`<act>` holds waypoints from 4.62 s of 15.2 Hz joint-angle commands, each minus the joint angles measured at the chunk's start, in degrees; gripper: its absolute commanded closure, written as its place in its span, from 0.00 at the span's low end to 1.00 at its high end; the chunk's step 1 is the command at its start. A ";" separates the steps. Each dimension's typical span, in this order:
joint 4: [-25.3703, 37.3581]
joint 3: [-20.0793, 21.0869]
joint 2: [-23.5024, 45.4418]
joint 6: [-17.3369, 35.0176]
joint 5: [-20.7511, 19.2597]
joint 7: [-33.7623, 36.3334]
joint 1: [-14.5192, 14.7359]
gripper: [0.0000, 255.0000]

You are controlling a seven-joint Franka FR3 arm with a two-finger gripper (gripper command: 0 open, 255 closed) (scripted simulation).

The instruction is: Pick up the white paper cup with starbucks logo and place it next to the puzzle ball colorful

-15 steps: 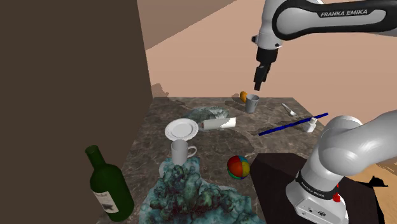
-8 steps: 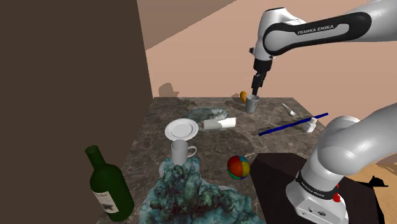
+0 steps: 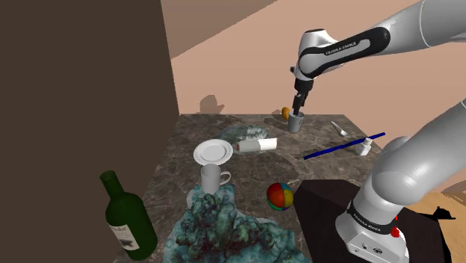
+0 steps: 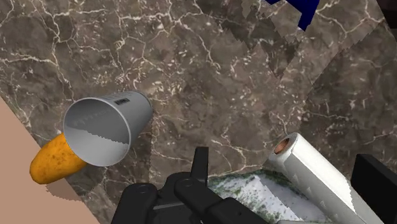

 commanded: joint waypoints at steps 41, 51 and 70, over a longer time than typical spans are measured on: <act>16.81 -6.85 38.72 21.40 18.52 -23.07 -6.20 1.00; 18.88 -8.29 33.56 14.70 15.22 -21.34 -4.92 1.00; 26.28 -9.11 26.61 1.15 11.27 -19.59 -3.75 1.00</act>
